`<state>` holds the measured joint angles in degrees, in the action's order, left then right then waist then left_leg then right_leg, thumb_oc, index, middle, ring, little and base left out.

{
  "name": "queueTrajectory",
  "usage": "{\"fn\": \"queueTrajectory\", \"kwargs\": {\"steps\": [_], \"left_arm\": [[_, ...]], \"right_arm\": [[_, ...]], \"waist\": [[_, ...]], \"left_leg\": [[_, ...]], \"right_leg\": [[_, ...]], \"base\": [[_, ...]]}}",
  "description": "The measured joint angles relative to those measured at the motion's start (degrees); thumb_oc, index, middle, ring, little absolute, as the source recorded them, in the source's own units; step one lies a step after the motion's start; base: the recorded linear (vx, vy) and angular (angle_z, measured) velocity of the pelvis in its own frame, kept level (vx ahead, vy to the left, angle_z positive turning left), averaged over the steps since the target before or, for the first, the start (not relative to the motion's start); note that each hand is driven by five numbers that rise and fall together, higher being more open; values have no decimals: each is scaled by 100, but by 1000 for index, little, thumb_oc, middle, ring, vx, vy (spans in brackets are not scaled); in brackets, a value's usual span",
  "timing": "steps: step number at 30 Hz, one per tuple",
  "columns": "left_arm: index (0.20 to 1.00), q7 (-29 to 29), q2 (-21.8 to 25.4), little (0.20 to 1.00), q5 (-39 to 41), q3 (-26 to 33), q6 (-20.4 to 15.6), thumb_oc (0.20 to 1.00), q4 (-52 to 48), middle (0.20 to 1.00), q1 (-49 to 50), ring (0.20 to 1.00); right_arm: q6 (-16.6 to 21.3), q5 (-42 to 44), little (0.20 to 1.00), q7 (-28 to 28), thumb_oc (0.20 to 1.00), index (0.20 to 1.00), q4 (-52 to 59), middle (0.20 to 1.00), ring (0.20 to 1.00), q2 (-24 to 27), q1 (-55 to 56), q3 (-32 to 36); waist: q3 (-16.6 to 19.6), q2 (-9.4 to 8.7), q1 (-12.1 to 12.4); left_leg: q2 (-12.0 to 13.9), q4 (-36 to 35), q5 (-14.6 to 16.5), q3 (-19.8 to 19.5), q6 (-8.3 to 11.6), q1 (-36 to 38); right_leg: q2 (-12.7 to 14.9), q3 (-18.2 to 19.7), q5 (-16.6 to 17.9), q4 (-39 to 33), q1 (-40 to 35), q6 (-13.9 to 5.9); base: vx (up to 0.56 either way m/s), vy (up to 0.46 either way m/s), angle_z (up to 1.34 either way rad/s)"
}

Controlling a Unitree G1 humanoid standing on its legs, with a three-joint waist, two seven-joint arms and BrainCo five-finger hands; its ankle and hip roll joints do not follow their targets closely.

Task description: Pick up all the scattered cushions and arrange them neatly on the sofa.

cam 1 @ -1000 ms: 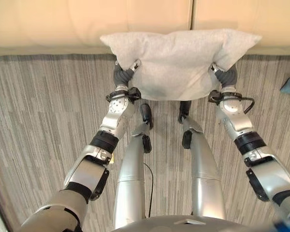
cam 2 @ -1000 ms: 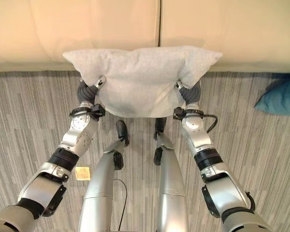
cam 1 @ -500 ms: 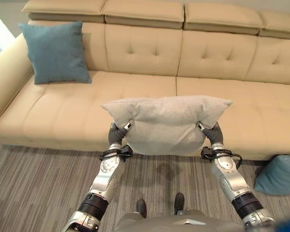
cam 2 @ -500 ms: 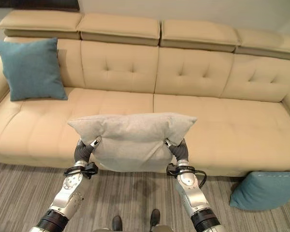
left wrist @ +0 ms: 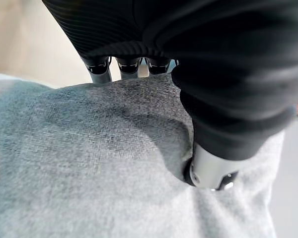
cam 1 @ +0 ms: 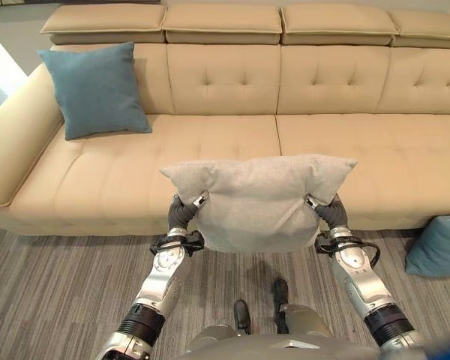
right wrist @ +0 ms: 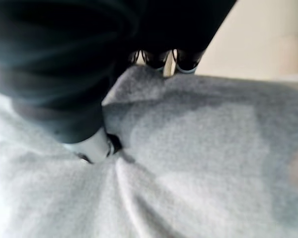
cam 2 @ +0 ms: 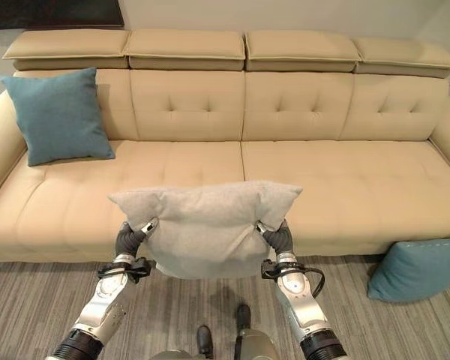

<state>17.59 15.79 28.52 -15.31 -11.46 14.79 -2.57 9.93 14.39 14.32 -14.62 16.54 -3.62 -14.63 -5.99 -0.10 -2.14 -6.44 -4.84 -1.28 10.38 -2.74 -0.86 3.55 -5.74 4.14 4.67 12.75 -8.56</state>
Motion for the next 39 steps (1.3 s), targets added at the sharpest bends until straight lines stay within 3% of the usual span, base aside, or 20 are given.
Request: {"fn": "queueTrajectory", "kwargs": {"steps": [5,7,8,9,12,14,16,18,19,22,26,27,29,31,33,35,36,37,38,39], "left_arm": [[200,-1,-67,200,8,-57,-5,200,-8,200,-57,200],[200,-6,-51,200,7,-57,-2,200,-6,200,-115,200],[200,-9,-71,200,8,-51,-3,200,-6,200,-95,200],[200,-14,-66,200,8,-50,-2,200,-6,200,-92,200],[200,-108,-94,200,7,-94,7,200,-7,200,-100,200],[200,-110,-96,200,5,-257,46,200,-6,200,-114,200],[200,-110,-120,200,7,-281,128,200,-5,200,-100,200],[200,-112,-143,200,8,-248,134,200,-6,200,0,200],[200,-112,-148,200,9,-232,136,200,-7,200,41,200],[200,-122,-79,200,9,-170,133,200,-21,200,82,200],[200,-131,88,200,7,-6,132,200,-23,200,57,200],[200,-131,108,200,7,15,132,200,-23,200,-1,200],[200,-128,151,200,7,60,127,200,-23,200,-40,200],[200,-118,164,200,10,252,111,200,-23,200,-3,200],[200,-118,157,200,10,325,107,200,-23,200,26,200],[200,-117,126,200,10,316,107,200,-17,200,35,200],[200,-118,44,200,9,261,108,200,-17,200,71,200],[200,-118,-157,200,10,201,97,200,-19,200,200,200],[200,-140,-235,200,11,173,105,200,-17,200,205,200],[200,-152,-271,200,16,110,110,200,-17,200,175,200]], "right_arm": [[-21,0,200,-5,200,200,34,200,200,42,54,72],[-21,1,200,-5,200,200,41,200,200,44,53,111],[-21,1,200,-8,200,200,65,200,200,42,62,114],[-21,2,200,-7,200,200,87,200,200,34,80,116],[-26,3,200,-2,200,200,168,200,200,45,118,223],[-36,3,200,18,200,200,163,200,200,61,104,297],[-37,3,200,55,200,200,147,200,200,148,28,349],[-53,2,200,49,200,200,154,200,200,243,7,258],[-82,2,200,49,200,200,156,200,200,229,28,226],[-101,0,200,33,200,200,220,200,200,182,52,160],[-109,-4,200,-31,200,200,242,200,200,-44,27,46],[-109,-4,200,-47,200,200,241,200,200,-64,19,28],[-118,-5,200,-65,200,200,241,200,200,-78,4,-26],[-143,-5,200,-82,200,200,238,200,200,-88,-191,-185],[-148,-5,200,-124,200,200,239,200,200,-71,-268,-216],[-153,-5,200,-125,200,200,238,200,200,-56,-270,-169],[-155,-5,200,-125,200,200,190,200,200,-11,-275,-154],[-209,-3,200,-123,200,200,124,200,200,174,-213,-153],[-204,-4,200,-143,200,200,163,200,200,302,-231,-137],[-205,-4,200,-138,200,200,182,200,200,324,-206,-33]], "waist": [[34,-147,-140],[-50,-357,-130],[-69,-457,-1],[-69,-455,-11],[-101,-505,-97],[-122,-488,-55],[-201,-387,31],[-245,65,42],[-237,136,19],[-213,130,-8],[-208,118,266],[-213,126,259],[-218,132,326],[-223,139,402],[-177,49,449],[-122,-115,248],[-120,-60,208],[-56,55,291],[-54,51,293],[-57,15,251]], "left_leg": [[113,246,-2,-532,118,24],[74,1446,207,-538,385,-461],[180,2780,454,-543,420,-1102],[321,3021,558,-583,432,-1226],[694,1909,557,-812,490,-1216],[616,1232,370,-830,498,-1233],[438,673,59,-1103,523,-1204],[622,254,-305,-1107,379,-823],[619,160,-628,-1065,305,-689],[399,-47,-640,-799,261,-383],[289,-41,-451,-237,-111,-126],[285,-36,-428,-212,-155,-94],[310,-34,-360,-123,-196,36],[392,-34,-227,177,-149,149],[413,-41,26,310,-4,317],[451,0,154,138,187,409],[625,-4,195,51,377,517],[1043,220,198,-120,554,626],[1267,444,161,-366,616,530],[1314,813,164,-487,665,330]], "right_leg": [[-185,-237,248,-883,-795,782],[-72,-345,122,-871,-929,1005],[-33,-293,84,-866,-1048,1135],[-82,-301,0,-870,-1097,1196],[-180,-281,-121,-911,-1138,1206],[-171,-144,-123,-989,-1172,1177],[-156,12,-167,-989,-1232,1143],[-395,205,-235,-988,-1497,925],[-389,283,-326,-964,-1538,836],[-86,413,-594,-681,-1513,579],[176,455,-1059,655,-895,132],[223,345,-1159,1118,-680,-12],[313,161,-1238,1737,-338,-24],[823,-680,-1097,1115,-146,-73],[1054,-1036,-218,-115,-121,-139],[1003,-895,193,-319,-19,-7],[809,-917,430,-322,-181,223],[297,-1013,377,-795,-680,424],[73,-1149,374,-988,-890,638],[57,-1279,342,-987,-927,701]], "base": [[130,-189,64],[75,-104,27],[85,-59,-4],[112,-42,-19],[130,15,-1],[137,69,-14],[150,99,-55],[219,165,-75],[152,129,-70],[100,149,-48],[56,86,-66],[49,40,-22],[108,-46,-15],[185,-104,-61],[227,-153,-65],[298,-302,29],[343,-462,38],[196,-424,24],[145,-414,34],[23,-244,52]]}}
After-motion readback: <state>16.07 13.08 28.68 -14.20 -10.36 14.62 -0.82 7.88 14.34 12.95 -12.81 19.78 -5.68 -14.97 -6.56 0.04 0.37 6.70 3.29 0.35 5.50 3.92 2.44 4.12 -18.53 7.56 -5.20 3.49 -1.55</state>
